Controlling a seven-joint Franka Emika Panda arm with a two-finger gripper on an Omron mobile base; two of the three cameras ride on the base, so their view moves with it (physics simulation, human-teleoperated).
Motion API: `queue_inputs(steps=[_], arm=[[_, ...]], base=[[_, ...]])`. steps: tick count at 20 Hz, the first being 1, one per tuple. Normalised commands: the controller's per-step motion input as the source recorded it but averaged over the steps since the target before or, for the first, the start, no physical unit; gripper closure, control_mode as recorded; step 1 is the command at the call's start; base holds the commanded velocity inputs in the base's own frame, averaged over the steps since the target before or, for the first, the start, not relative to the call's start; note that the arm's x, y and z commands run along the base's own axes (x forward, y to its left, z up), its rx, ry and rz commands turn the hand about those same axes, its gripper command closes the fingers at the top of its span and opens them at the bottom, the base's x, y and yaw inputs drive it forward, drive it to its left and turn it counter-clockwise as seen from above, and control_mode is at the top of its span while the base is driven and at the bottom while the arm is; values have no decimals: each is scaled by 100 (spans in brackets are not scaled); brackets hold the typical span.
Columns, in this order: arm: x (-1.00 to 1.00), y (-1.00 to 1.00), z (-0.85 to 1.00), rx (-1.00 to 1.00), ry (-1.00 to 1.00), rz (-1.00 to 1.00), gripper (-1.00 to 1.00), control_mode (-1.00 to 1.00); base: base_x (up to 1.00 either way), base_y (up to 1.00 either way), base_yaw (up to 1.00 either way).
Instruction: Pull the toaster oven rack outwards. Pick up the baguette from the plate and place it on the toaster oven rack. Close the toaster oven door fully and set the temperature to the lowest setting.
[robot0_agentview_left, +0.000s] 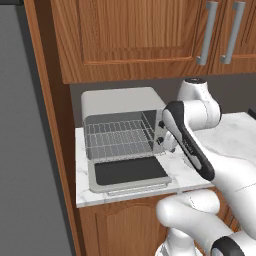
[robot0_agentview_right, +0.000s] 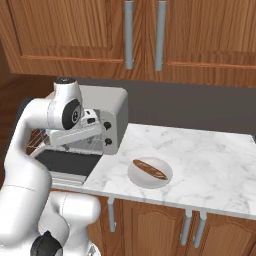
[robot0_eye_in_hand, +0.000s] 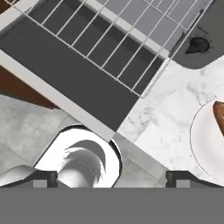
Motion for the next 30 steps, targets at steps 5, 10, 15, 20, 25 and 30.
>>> queue_inputs(steps=[5,10,15,20,25,30], arm=[[15,-100,-17,2,8,-6,-100,-100],[21,-100,-34,0,4,0,-100,-100],[29,-84,-47,0,0,4,-100,-100],[28,-50,-49,2,0,5,-100,-100],[23,-28,-51,4,0,4,-100,-100],[38,-14,-45,1,0,8,-100,-100]], base=[[0,0,0],[0,0,0],[0,0,0],[0,0,0],[0,0,0],[0,0,0]])
